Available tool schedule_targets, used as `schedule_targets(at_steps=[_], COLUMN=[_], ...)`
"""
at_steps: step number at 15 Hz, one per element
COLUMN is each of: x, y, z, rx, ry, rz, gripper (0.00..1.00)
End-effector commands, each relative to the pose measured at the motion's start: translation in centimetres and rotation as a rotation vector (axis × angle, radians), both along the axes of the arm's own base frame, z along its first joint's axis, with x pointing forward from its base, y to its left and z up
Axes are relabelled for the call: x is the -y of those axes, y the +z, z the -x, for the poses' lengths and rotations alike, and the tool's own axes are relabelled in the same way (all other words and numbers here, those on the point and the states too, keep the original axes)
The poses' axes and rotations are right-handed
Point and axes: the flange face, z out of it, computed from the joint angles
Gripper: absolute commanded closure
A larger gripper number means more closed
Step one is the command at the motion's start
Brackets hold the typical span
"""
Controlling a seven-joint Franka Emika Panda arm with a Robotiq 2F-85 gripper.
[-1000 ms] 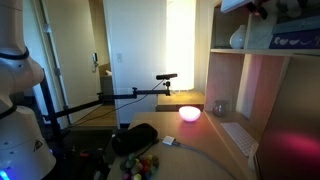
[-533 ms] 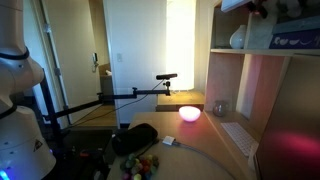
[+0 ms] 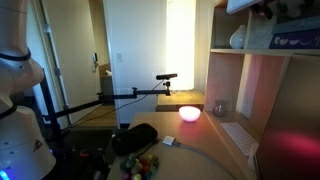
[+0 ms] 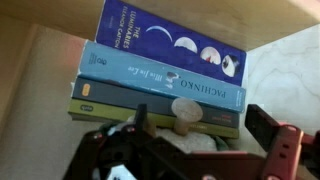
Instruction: Pick up the white object from the second shelf from the right and place it on the table
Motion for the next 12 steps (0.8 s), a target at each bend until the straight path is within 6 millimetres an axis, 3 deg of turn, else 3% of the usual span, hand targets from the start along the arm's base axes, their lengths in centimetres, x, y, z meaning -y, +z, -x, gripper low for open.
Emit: schedule_targets(at_steps=[1, 3, 11, 12], x=[0.04, 0.07, 0.15, 0.24], y=[0.56, 0.65, 0.74, 0.81], z=[-0.69, -0.66, -0.52, -0.48], rx=[0.031, 0.034, 0.025, 0.027], ry=[-0.015, -0.006, 0.002, 0.000], rz=[0.002, 0.005, -0.002, 0.001], gripper=[0.25, 0.32, 0.95, 0.98])
